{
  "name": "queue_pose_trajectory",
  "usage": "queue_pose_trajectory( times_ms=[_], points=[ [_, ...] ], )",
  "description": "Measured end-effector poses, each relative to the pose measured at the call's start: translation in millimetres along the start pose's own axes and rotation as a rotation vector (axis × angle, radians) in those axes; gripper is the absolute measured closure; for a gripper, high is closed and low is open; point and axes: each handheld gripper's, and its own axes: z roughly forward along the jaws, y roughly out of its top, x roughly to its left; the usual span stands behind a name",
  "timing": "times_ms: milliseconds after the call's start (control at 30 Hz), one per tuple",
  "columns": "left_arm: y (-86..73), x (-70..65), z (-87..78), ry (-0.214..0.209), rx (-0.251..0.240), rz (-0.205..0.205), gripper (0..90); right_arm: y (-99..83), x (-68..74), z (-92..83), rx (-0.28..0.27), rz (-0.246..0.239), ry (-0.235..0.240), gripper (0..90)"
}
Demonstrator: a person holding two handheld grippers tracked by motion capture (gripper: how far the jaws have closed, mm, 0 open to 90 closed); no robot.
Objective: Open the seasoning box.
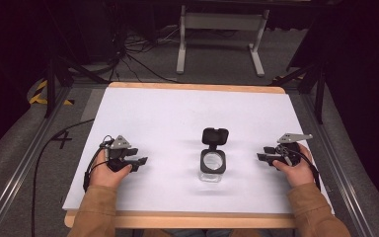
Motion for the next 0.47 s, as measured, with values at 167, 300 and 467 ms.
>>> queue_pose_trajectory(
  times_ms=[167, 300, 467],
  points=[
    [-1.7, -1.8, 6.8, -0.006, 0.014, 0.008, 42.0, -2.6, -3.5, 1.5, -0.009, -0.003, -0.007, 51.6],
    [-0.9, -2.3, 9.6, 0.0, 0.007, 0.018, 36.2, -2.9, -2.7, 2.3, -0.016, -0.01, -0.007, 49.5],
    [-0.5, -2.2, 8.6, 0.005, 0.007, 0.011, 33.2, -2.2, -1.5, 2.0, -0.027, -0.017, -0.013, 49.0]
  ],
)
